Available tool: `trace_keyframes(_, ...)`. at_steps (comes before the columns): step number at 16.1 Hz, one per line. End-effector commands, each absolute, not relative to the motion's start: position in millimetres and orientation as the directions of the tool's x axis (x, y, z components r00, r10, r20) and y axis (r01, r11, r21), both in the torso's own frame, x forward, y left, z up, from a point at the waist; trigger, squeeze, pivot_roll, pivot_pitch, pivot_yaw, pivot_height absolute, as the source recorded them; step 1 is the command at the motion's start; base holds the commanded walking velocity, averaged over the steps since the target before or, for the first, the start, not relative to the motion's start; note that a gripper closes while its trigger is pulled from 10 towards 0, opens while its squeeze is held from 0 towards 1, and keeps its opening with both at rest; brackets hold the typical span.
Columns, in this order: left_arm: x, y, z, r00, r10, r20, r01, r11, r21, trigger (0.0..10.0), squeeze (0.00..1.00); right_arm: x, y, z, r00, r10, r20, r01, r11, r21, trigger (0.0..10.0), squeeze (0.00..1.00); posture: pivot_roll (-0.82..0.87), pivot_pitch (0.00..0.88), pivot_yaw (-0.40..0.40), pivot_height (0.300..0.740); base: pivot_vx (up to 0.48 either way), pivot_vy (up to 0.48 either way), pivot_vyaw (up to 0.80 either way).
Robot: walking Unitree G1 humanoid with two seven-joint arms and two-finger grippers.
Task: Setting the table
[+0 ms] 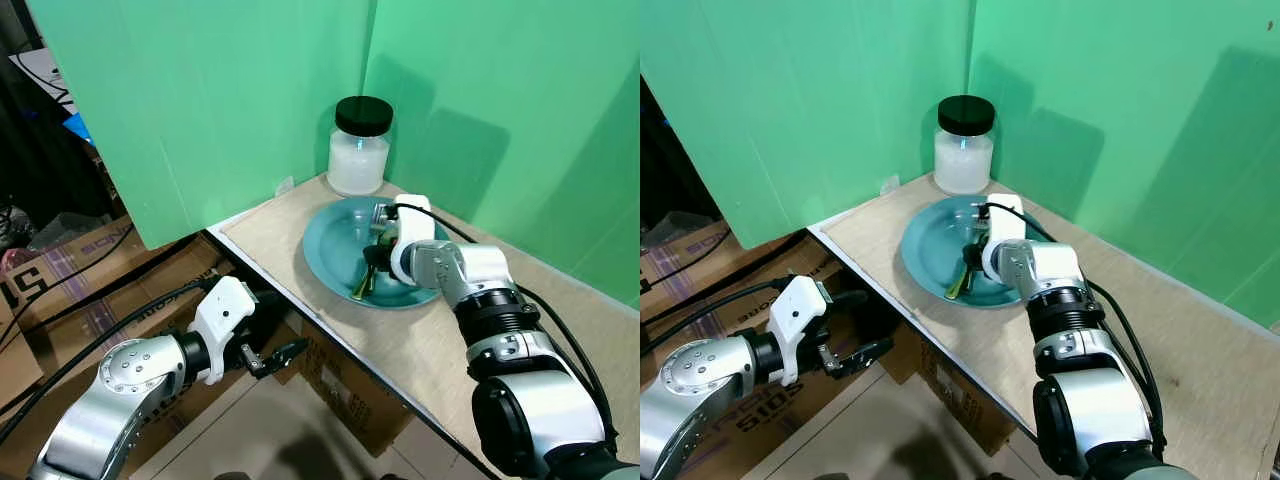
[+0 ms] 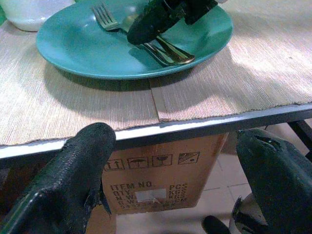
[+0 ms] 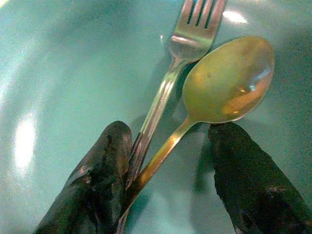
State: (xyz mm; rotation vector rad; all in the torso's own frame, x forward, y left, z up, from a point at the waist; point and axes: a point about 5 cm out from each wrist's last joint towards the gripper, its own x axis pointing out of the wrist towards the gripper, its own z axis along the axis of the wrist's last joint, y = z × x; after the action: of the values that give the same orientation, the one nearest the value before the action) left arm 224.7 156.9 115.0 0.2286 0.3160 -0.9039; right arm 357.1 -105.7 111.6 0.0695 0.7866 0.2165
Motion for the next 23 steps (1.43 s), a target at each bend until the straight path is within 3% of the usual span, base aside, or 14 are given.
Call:
trace_keyframes(1, 226.0, 161.1, 114.7, 0.582, -0.722, -0.375, 0.796, 0.6, 0.08, 10.0, 0.0, 356.6, -105.6, 113.4, 0.671, 0.223, -0.708, -0.181, 0.974, 0.135, 0.0, 0.0, 0.12, 0.0, -0.037, 0.74, 0.0, 0.0, 0.0)
trace_keyframes(15, 223.7, 162.0, 111.2, 0.59, -0.711, -0.382, 0.789, 0.609, 0.084, 10.0, 0.0, 354.1, -105.7, 115.8, 0.672, 0.307, -0.674, -0.263, 0.95, 0.17, 0.0, 0.0, 0.12, 0.0, -0.052, 0.74, 0.0, 0.0, 0.0)
trace_keyframes(18, 222.5, 162.8, 110.6, 0.596, -0.707, -0.381, 0.784, 0.615, 0.084, 10.0, 0.0, 355.6, -111.3, 123.4, 0.704, 0.296, -0.646, -0.261, 0.953, 0.153, 0.0, 0.0, 0.12, 0.0, -0.052, 0.74, 0.0, 0.0, 0.0)
trace_keyframes(21, 224.5, 162.2, 110.0, 0.602, -0.703, -0.379, 0.78, 0.618, 0.092, 10.0, 0.0, 361.5, -123.4, 132.8, 0.777, 0.219, -0.59, -0.245, 0.969, 0.037, 0.0, 0.0, 0.12, 0.0, -0.049, 0.74, 0.0, 0.0, 0.0)
trace_keyframes(23, 226.4, 160.5, 109.9, 0.604, -0.702, -0.378, 0.78, 0.618, 0.098, 10.0, 0.0, 362.8, -125.8, 139.4, 0.803, 0.232, -0.548, -0.24, 0.969, 0.058, 0.0, 0.0, 0.11, 0.0, -0.045, 0.74, 0.0, 0.0, 0.0)
